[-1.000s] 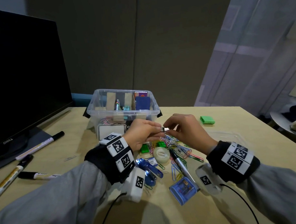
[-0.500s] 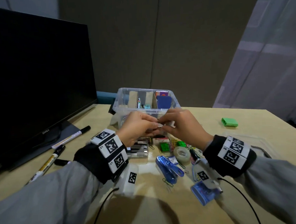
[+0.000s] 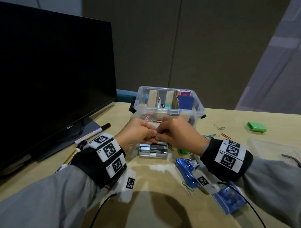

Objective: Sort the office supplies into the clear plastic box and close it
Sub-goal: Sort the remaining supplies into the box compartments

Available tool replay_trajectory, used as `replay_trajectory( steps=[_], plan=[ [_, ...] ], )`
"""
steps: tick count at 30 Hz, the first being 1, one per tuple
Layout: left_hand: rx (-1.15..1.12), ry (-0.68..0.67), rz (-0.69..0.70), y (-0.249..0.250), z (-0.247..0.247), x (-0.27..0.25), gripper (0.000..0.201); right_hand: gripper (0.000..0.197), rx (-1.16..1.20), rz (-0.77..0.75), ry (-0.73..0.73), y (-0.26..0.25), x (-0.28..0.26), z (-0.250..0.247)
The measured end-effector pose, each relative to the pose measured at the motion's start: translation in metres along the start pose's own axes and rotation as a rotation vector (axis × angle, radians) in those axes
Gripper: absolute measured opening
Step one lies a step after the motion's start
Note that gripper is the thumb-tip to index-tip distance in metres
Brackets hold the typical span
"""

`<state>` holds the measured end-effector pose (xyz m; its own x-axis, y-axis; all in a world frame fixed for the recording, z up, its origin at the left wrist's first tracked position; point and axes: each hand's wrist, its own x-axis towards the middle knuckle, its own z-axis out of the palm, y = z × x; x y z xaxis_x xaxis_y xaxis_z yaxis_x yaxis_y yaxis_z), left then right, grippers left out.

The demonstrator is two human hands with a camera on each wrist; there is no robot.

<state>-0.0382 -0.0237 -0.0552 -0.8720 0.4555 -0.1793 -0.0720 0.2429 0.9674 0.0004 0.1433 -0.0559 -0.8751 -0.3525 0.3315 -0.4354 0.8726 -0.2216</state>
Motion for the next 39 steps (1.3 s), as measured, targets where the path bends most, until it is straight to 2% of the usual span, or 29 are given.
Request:
replay_trajectory(
  steps=[4, 8, 11, 13, 16, 21, 26, 32, 39],
  plan=[
    [0.093, 0.008, -0.03, -0.006, 0.003, 0.003, 0.005, 0.016, -0.074, 0.009, -0.086, 0.001, 0.001, 0.005],
    [0.633, 0.103, 0.147, -0.006, 0.0, 0.001, 0.011, 0.017, -0.126, 0.048, -0.268, 0.002, -0.001, 0.003],
    [0.973, 0.019, 0.197, -0.006, -0.004, -0.003, 0.025, 0.016, -0.128, 0.061, -0.37, 0.002, -0.001, 0.004],
    [1.102, -0.056, 0.19, -0.01, -0.007, -0.003, 0.035, 0.016, -0.132, 0.066, -0.404, 0.0, 0.0, 0.006],
    [1.122, -0.117, 0.172, -0.016, -0.01, -0.002, 0.04, 0.016, -0.129, 0.053, -0.402, -0.005, 0.003, 0.01],
    [1.074, -0.149, 0.13, -0.023, -0.013, 0.003, 0.036, 0.013, -0.094, 0.057, -0.406, -0.007, 0.009, 0.015],
    [1.015, -0.133, 0.107, -0.023, -0.014, 0.005, 0.03, 0.016, -0.038, 0.119, -0.434, -0.006, 0.011, 0.019],
    [1.023, -0.119, 0.107, -0.021, -0.012, 0.004, 0.025, 0.02, 0.009, 0.122, -0.458, -0.004, 0.01, 0.018],
    [1.045, -0.106, 0.116, -0.02, -0.009, 0.003, 0.02, 0.013, 0.031, 0.097, -0.421, -0.004, 0.009, 0.018]
  ],
)
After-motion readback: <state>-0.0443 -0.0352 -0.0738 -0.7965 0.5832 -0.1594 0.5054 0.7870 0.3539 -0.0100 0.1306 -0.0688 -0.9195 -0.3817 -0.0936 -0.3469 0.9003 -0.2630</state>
